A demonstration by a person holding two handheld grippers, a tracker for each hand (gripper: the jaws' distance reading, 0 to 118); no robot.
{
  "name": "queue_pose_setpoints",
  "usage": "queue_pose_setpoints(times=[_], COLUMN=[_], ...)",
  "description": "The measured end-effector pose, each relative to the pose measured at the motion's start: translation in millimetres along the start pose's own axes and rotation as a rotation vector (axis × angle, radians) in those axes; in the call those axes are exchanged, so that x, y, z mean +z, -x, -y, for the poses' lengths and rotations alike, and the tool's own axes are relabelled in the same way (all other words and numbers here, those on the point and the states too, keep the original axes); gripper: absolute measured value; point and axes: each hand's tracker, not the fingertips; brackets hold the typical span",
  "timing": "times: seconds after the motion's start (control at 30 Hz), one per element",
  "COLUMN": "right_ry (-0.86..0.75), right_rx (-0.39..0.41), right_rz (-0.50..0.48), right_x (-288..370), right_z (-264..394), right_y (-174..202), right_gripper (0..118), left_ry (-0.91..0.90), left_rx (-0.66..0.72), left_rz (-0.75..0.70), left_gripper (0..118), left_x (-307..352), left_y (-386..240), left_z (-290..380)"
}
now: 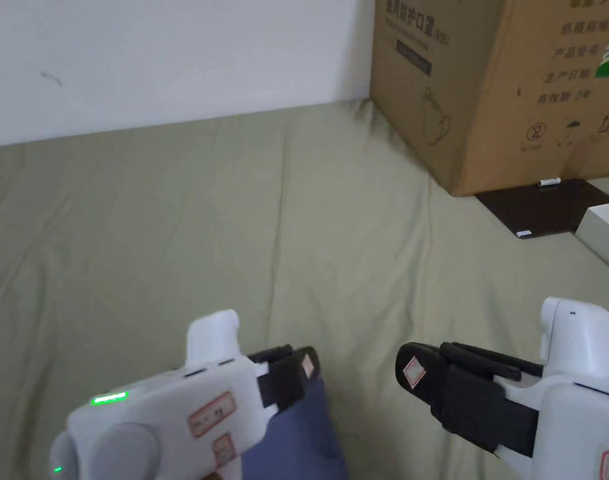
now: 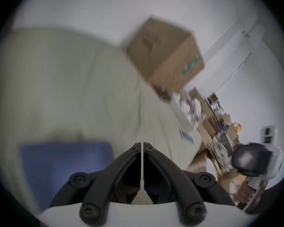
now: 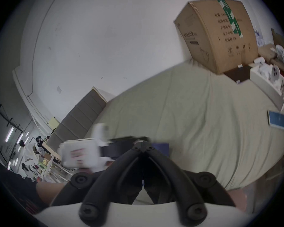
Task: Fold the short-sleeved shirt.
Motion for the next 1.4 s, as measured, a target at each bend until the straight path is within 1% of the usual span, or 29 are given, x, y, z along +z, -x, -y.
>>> queue_pose_setpoints(times=[0.1, 0.17, 0.2, 0.23, 0.3, 0.37, 0.43, 0.47, 0.5, 0.53, 0.57, 0.6, 0.63, 0.67, 0.77, 0.87, 0.9, 0.97, 1.0, 1.03, 1.07, 1.1, 1.13, 1.17, 1.23, 1.3, 1.33, 1.37, 1.4], right_ry=[-0.126, -0.263, -0.343, -0.401, -0.500, -0.631, -0.675, -0.656, -0.627, -0.580, -0.550, -0.531, -0.519, -0.513, -0.510, -0.508, -0.457, -0.220, -0.023, 0.252, 0.415, 0.415, 0.415, 0.442, 0.530, 0.586, 0.594, 0.580, 0.566], right_rx=[0.107, 0.163, 0.184, 0.197, 0.202, 0.224, 0.277, 0.322, 0.355, 0.374, 0.346, 0.286, 0.215, 0.182, 0.252, 0.281, 0.282, 0.244, 0.199, 0.127, 0.100, 0.156, 0.193, 0.208, 0.148, 0.081, 0.051, 0.009, -0.004], right_rz=[0.064, 0.059, 0.010, 0.000, 0.061, 0.108, 0.168, 0.180, 0.207, 0.280, 0.327, 0.311, 0.265, 0.249, 0.296, 0.256, 0.212, 0.128, 0.077, 0.005, -0.012, 0.086, 0.131, 0.137, 0.127, 0.198, 0.208, 0.151, 0.138], right_x=[4, 8, 9, 9, 8, 8, 1, -4, -9, -14, -16, -13, -9, -8, -7, -8, -15, -45, -66, -93, -120, -133, -143, -155, -179, -195, -198, -198, -197], right_z=[-12, -18, -23, -27, -34, -31, -24, -16, -10, -3, 3, 7, 8, 7, -2, -7, -8, -5, -2, 5, 20, 37, 48, 53, 68, 78, 83, 82, 80], right_y=[15, 27, 31, 36, 49, 60, 65, 62, 59, 55, 51, 46, 40, 36, 40, 45, 45, 37, 28, 14, 1, -7, -14, -23, -42, -58, -66, -70, -71], right_gripper=[0, 0, 0, 0, 0, 0, 0, 0, 0, 0, 0, 0, 0, 0, 0, 0, 0, 0, 0, 0, 0, 0, 0, 0, 0, 0, 0, 0, 0], left_ry=[-0.273, -0.407, -0.462, -0.508, -0.596, -0.702, -0.787, -0.812, -0.782, -0.742, -0.688, -0.657, -0.659, -0.675, -0.699, -0.711, -0.713, -0.677, -0.639, -0.586, -0.533, -0.498, -0.476, -0.447, -0.378, -0.294, -0.237, -0.196, -0.154], left_rx=[-0.191, -0.341, -0.401, -0.451, -0.498, -0.493, -0.418, -0.376, -0.351, -0.338, -0.336, -0.326, -0.309, -0.298, -0.350, -0.374, -0.377, -0.360, -0.337, -0.308, -0.288, -0.274, -0.257, -0.234, -0.160, -0.064, 0.020, 0.109, 0.184], left_rz=[-0.146, -0.278, -0.336, -0.395, -0.492, -0.559, -0.606, -0.578, -0.579, -0.629, -0.680, -0.686, -0.659, -0.632, -0.654, -0.641, -0.629, -0.578, -0.535, -0.496, -0.510, -0.528, -0.529, -0.526, -0.519, -0.459, -0.385, -0.298, -0.226], left_gripper=[2, 2, 2, 2, 2, 2, 1, 1, 1, 1, 1, 1, 1, 1, 1, 1, 1, 1, 1, 1, 1, 1, 1, 1, 1, 1, 1, 1, 1], left_x=[80, 125, 143, 156, 178, 193, 200, 203, 201, 198, 194, 194, 196, 199, 202, 205, 206, 206, 205, 203, 198, 195, 193, 191, 188, 185, 181, 178, 173], left_y=[-9, -19, -23, -26, -29, -27, -18, -8, 1, 7, 11, 15, 17, 19, 15, 11, 10, 13, 17, 22, 28, 33, 40, 48, 65, 88, 107, 127, 146], left_z=[-25, -33, -34, -34, -30, -23, -9, 0, 6, 11, 16, 20, 22, 23, 18, 11, 10, 8, 7, 6, 8, 11, 15, 18, 22, 23, 23, 24, 25])
